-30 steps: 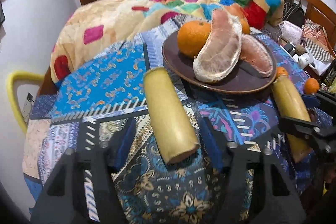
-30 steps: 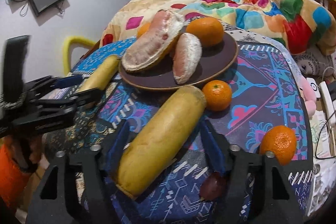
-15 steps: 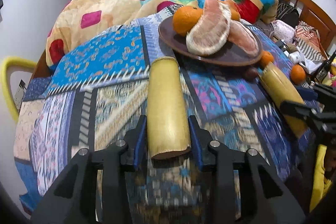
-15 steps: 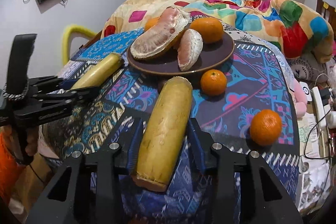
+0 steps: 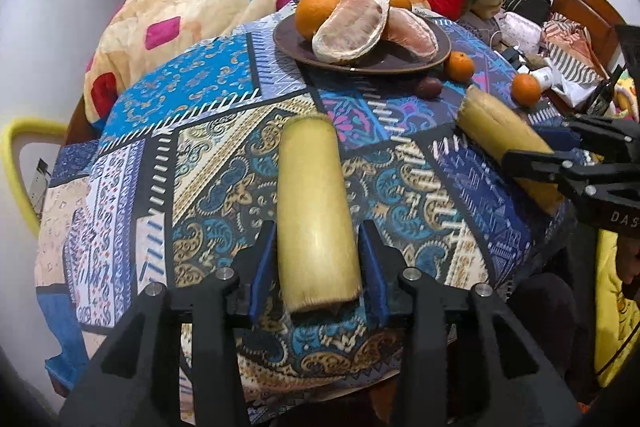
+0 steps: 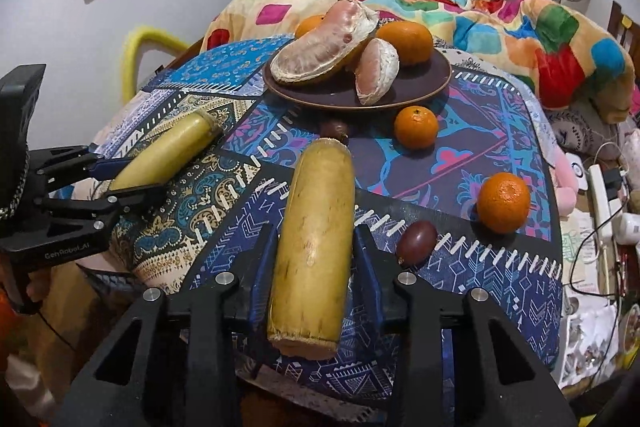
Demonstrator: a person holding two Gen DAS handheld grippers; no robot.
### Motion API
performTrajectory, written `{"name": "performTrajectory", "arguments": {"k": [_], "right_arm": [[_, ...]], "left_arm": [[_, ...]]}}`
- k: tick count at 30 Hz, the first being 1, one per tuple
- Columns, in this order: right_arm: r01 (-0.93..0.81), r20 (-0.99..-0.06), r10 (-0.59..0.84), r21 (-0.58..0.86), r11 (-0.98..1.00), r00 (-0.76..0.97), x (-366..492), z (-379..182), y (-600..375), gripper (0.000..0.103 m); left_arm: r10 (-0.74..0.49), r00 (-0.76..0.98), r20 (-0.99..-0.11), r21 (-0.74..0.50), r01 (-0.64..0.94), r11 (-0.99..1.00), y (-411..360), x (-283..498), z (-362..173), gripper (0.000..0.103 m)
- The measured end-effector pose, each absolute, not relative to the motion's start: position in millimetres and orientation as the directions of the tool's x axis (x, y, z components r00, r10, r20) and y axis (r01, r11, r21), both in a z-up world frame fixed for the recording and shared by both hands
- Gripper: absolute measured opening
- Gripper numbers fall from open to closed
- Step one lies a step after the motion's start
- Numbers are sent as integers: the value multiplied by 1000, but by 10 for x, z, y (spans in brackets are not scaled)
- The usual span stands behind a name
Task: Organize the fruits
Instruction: 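Grasp a yellow gourd with the left tool while the right tool grasps another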
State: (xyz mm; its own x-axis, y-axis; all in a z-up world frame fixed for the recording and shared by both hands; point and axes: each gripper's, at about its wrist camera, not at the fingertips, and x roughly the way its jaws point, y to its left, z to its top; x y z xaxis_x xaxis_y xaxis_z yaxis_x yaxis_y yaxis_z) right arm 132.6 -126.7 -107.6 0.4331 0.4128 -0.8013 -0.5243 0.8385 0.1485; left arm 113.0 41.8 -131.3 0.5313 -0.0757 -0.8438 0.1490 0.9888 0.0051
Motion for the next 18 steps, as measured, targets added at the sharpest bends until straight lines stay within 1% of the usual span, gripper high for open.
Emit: {"name": "performTrajectory", "arguments": {"k": [3,9,13,18], "right_arm": [[-533,-802,423,157,831,422,1384,-1093,-1258,36],[-543,-805,426,159,825,412,1508,-1144,-1184,36],[-551,-800,434,160,819,414,1568,-1158,-1152,35],[-553,-791,442,161,818,423,1590,-1133,-1140,34]], "left_arm": [[-92,521,-849,-12,154,988,425,1261,-1306,40],[-85,517,-852,2,164,986,396,1472,-1363,40],[-99,517,-850,-14,165,986,423,1570,-1385,40],[-111,524,-845,-23,171,985,446,1623,-1370,37]]}}
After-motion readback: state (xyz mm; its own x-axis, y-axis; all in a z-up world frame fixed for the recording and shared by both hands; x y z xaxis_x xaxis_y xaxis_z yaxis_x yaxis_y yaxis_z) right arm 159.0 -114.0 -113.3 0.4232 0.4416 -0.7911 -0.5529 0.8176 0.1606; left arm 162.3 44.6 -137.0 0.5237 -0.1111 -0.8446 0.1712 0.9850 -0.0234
